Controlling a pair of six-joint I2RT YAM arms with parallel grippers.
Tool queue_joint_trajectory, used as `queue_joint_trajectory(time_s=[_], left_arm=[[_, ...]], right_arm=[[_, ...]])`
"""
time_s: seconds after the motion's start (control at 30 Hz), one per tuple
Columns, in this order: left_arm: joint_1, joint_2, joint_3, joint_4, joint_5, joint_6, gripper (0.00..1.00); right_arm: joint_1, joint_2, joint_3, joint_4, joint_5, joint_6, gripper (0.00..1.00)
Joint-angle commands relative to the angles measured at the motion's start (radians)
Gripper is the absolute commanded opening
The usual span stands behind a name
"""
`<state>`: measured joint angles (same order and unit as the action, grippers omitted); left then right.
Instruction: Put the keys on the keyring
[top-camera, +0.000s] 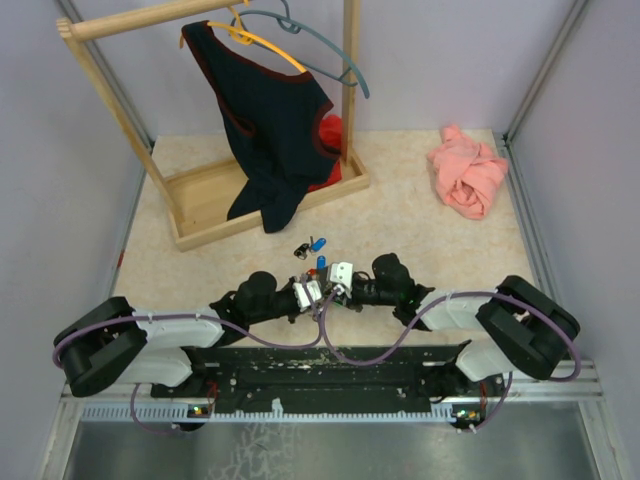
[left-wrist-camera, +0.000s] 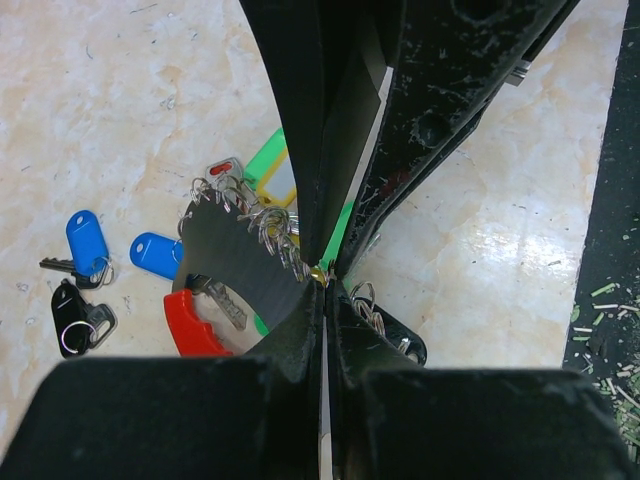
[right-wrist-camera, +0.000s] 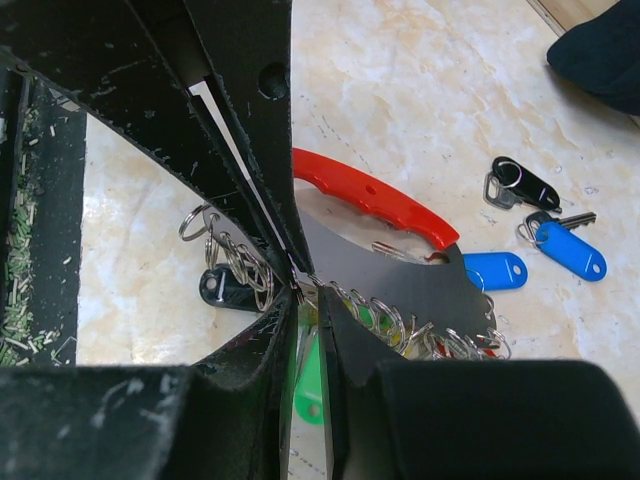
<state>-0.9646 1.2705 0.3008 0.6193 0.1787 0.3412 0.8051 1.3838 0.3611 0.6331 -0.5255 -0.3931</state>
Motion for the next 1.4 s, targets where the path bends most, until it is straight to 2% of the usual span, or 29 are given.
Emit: queue_joint_trajectory(time_s=[0.0,0.37,0.5,0.77,0.97,1.37], left_arm=[[-0.006,-0.008,0.035,0.011,0.032,-0.013,0.01],[-0.006,-0.025,0.028,0.013,0.051,-0.039,0.01],[-0.006,-0.039,0.017,0.011,0.038,-0.064,0.01],[0.013,-0.076,-0.042,0.091,0.006,-0.126,0.14],[0.092,-0.092,-0.088,0.162,0.093,-0.199,0.18],[0.152,-0.077,-0.105,0.233,0.182,-0.260,0.22]], right_arm=[[0.009,0.008,0.050,0.032,-0.026,-0.018,0.14],[0.009,0.020,0.051,0.055,-0.032,-0.016,0.11],[0.009,0.010,0.041,0.073,-0.017,-0.011,0.00],[-0.025,-0.053,0.009,0.131,-0.063,0.046,0.00],[-0.041,-0.080,-0.010,0.159,-0.100,0.084,0.00],[-0.063,-0.066,-0.070,0.337,-0.133,0.205,0.00]])
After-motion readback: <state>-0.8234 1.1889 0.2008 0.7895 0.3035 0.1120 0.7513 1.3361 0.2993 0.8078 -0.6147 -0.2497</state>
